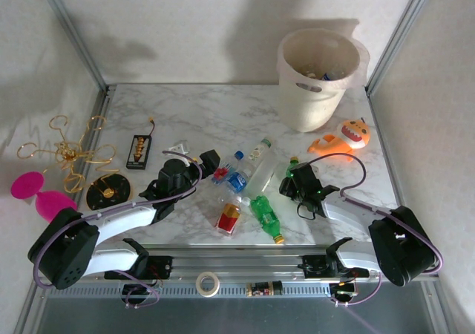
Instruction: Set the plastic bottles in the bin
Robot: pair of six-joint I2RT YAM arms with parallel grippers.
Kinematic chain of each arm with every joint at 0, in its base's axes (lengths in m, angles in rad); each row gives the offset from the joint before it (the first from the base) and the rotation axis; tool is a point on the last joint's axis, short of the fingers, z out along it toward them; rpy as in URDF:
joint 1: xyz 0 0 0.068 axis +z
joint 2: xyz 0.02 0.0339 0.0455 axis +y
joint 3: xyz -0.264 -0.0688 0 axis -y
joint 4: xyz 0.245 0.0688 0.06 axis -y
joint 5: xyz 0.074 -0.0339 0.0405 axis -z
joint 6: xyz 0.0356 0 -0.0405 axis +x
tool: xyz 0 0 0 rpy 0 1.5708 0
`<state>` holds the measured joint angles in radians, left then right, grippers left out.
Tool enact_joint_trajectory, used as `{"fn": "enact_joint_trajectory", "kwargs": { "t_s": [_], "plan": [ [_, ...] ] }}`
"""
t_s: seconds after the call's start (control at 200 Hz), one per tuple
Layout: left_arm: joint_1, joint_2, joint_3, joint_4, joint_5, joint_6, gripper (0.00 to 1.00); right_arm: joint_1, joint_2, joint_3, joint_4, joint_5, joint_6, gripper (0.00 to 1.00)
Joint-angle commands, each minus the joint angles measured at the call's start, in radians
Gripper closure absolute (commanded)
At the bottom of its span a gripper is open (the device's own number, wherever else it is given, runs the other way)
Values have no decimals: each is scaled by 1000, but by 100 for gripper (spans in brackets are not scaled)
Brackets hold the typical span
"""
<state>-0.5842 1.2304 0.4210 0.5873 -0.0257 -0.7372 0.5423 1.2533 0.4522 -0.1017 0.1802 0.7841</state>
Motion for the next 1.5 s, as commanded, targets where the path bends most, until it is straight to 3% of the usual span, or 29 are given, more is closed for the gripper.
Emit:
{"fn": "enact_joint_trajectory", "kwargs": {
  "t_s": [0.0, 0.506, 0.706, 0.796, 0.881, 0.926, 1.242, 1.492],
  "plan": [
    [11, -17, -17, 16, -27, -9, 0, 8, 8, 23, 10, -20, -17, 43],
    [11, -19, -24, 17, -37, -14, 0, 7, -186, -19, 198, -141, -109, 55],
    [10, -8, -21, 26, -28, -20, 0, 7, -227, 63, 286, -181, -188, 60],
    [11, -6, -20, 29, -28, -24, 0, 8, -206, 130, 296, -164, -227, 77],
    [11, -8, -19, 31, -26, -25, 0, 7, -176, 199, 305, -150, -270, 86],
    [11, -11, -19, 29, -25, -25, 0, 7, -159, 234, 306, -140, -292, 100],
    [11, -46, -25, 5, -43, -14, 0, -35, -48, 564, 239, 11, -494, 100],
    [12, -64, -31, -1, -43, -14, 0, -206, 102, 820, 162, -48, -551, 100]
  ]
}}
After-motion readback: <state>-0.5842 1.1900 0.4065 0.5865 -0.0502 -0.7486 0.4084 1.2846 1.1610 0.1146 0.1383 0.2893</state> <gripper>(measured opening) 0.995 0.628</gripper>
